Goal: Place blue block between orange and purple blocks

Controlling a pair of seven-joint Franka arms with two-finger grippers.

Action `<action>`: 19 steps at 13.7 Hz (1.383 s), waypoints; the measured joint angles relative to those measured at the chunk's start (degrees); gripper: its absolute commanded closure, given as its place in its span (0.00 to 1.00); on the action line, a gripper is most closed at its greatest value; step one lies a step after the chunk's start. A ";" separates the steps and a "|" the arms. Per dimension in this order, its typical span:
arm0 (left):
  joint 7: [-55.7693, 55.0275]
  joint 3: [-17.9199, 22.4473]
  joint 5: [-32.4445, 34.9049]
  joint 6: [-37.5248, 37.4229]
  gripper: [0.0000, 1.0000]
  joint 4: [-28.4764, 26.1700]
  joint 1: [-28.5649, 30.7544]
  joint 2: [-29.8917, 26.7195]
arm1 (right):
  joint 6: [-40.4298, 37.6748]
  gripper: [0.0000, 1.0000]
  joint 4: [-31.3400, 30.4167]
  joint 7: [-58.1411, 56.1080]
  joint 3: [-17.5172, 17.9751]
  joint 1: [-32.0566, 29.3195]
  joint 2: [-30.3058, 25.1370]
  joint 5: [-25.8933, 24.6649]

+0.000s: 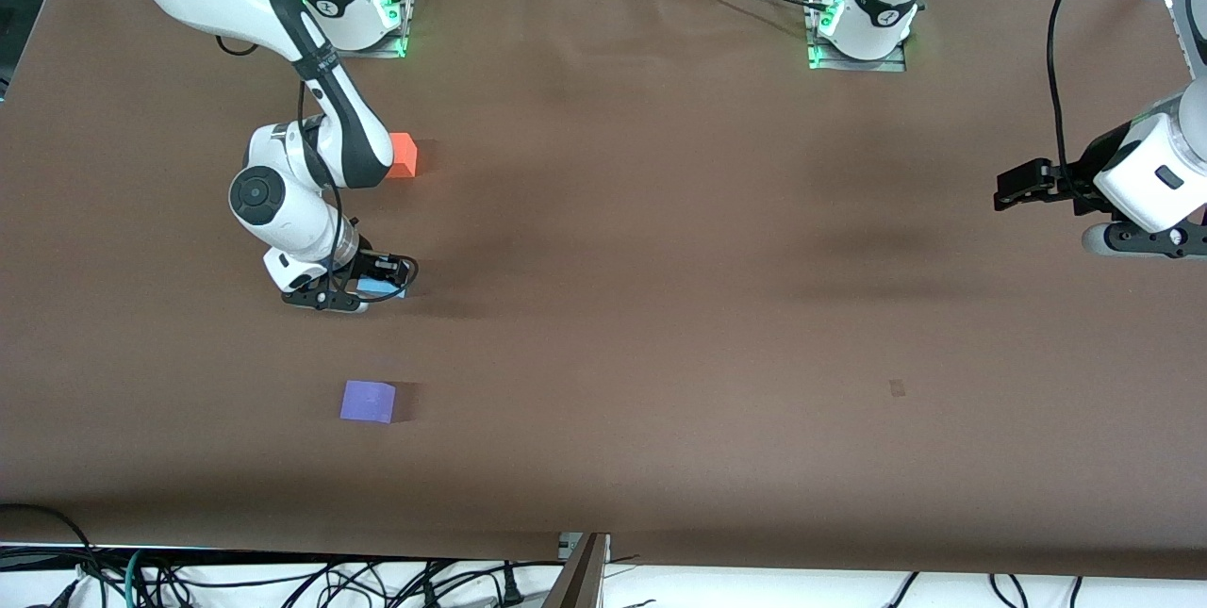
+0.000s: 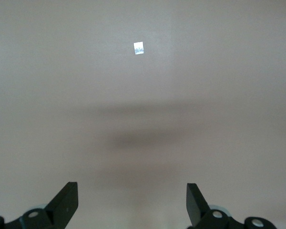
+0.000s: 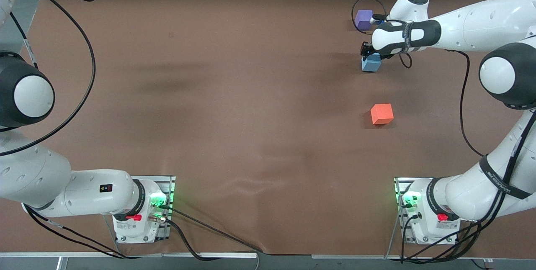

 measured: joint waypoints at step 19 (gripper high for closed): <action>0.00 0.00 -0.01 0.00 0.00 0.06 0.00 0.05 | -63.46 0.00 38.27 2.48 -0.37 0.02 -19.74 0.05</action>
